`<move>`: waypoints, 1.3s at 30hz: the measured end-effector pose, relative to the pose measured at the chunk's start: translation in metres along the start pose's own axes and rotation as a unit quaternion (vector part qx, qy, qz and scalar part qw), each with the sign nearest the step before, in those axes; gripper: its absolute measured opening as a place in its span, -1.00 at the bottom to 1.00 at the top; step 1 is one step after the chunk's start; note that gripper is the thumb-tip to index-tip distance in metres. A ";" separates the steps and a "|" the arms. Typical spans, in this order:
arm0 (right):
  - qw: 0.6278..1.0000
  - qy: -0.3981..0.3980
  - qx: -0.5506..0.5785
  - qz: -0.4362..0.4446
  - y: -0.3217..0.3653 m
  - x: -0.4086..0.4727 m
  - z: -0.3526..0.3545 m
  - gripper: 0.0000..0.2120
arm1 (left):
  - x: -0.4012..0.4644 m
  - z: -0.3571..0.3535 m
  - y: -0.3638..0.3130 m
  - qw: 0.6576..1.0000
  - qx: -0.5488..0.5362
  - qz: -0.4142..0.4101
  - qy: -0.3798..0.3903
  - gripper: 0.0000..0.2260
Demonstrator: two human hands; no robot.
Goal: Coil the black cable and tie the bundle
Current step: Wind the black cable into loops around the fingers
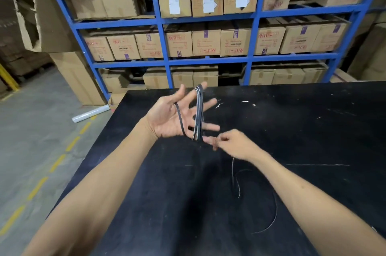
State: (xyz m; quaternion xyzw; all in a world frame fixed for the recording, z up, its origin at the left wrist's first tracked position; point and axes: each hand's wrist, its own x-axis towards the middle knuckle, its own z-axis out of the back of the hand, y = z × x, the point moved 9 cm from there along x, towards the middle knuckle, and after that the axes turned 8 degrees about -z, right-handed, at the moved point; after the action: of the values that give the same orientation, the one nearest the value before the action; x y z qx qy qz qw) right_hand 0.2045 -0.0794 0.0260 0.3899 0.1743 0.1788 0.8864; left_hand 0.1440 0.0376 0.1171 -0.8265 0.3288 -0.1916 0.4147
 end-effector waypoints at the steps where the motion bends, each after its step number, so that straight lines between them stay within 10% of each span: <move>1: 0.999 -0.008 -0.032 0.014 0.006 0.005 0.014 -0.50 | -0.003 -0.006 0.011 0.999 0.005 0.037 0.019 -0.50; 6: 0.924 0.002 -0.351 0.152 0.062 0.013 0.061 -0.56 | -0.016 -0.016 0.060 0.979 0.035 0.192 0.060 -0.47; 11: 0.903 -0.040 -0.373 0.211 0.101 0.010 0.115 -0.53 | -0.026 0.010 0.086 0.963 0.055 0.263 -0.022 -0.49; 23: 0.989 0.044 -0.018 0.141 0.058 -0.038 0.017 -0.69 | -0.015 0.076 -0.018 0.962 0.003 -0.107 -0.250 -0.50; 31: 0.983 0.142 0.089 0.079 0.025 -0.028 -0.016 -0.50 | 0.002 0.000 -0.023 0.994 -0.041 -0.091 -0.050 -0.52; 39: 0.975 0.087 -0.180 0.097 0.054 0.001 0.059 -0.71 | -0.008 -0.054 0.044 0.981 0.029 0.143 0.128 -0.48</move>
State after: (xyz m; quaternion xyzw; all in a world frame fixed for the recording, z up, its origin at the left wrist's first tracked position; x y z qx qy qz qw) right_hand 0.2219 -0.0815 0.1042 0.2221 0.1770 0.3259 0.9017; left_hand 0.0899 -0.0061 0.1123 -0.7272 0.4887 -0.2439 0.4157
